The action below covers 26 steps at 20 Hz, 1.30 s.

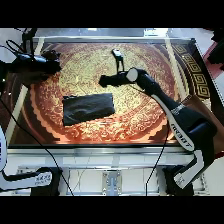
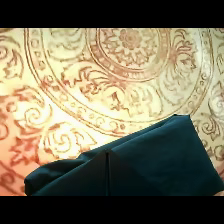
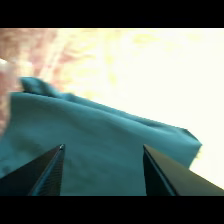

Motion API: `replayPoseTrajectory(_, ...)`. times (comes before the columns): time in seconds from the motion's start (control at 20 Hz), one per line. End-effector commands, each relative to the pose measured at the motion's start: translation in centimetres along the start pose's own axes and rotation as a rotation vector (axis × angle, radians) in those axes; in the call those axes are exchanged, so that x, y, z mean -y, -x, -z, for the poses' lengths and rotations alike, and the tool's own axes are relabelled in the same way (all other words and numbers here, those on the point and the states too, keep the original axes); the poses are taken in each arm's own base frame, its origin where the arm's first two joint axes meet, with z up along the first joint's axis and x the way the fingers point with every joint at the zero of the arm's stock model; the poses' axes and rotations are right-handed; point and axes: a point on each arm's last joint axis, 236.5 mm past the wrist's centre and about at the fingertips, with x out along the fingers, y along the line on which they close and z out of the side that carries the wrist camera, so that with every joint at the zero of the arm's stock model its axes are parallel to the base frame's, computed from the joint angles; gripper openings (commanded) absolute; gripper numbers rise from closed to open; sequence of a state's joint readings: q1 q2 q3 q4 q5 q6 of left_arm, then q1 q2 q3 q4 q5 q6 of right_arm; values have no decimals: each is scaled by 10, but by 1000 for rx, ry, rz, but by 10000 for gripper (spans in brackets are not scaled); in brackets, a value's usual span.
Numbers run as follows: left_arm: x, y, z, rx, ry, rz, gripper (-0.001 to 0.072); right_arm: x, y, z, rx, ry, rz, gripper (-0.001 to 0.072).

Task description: Fold the shirts.

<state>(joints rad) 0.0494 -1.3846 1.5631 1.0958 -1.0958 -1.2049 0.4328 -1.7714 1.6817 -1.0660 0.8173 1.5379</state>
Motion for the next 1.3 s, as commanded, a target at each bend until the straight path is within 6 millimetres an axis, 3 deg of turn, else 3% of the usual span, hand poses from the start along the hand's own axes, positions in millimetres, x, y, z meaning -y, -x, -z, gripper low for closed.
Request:
replayPoseTrajectory(0.0, -3, 1, -8, 35, -1, -14, 11, 77, 12, 25, -109, -173, 95, 541)
replayPoseTrajectory(0.15, -3, 0, -8, 34, 0, -14, 11, 82, -9, 70, -220, -277, 46, 555)
replayPoseTrajectory(0.25, -3, 0, -8, 34, 0, -14, 11, 71, -31, 100, -291, -341, -29, 637)
replayPoseTrajectory(0.3, -3, 0, -8, 34, 0, -14, 11, 64, -40, 108, -310, -386, -73, 637)
replayPoseTrajectory(0.4, -3, 0, -8, 33, -1, -14, 11, 49, -57, 113, -320, -478, -177, 637)
replayPoseTrajectory(0.55, -3, 0, -8, 32, -2, -14, 11, 31, -74, 102, -271, -593, -326, 675)
replayPoseTrajectory(0.75, -3, 0, -8, 31, -11, -14, 11, 16, -89, 103, -250, -614, -357, 672)
replayPoseTrajectory(0.8, -3, 0, -8, 31, -24, -14, 11, 6, -90, 106, -254, -584, -374, 647)
replayPoseTrajectory(1.0, -4, 0, -6, 25, -30, -16, 11, -27, -90, 100, -214, -504, -469, 53)
replayPoseTrajectory(1.15, -5, 0, -6, 22, -34, -22, 10, -32, -79, 81, -159, -489, -524, 27)
replayPoseTrajectory(1.25, -5, 0, -5, 22, -33, -22, 11, -19, -61, 60, -112, -473, -515, 27)
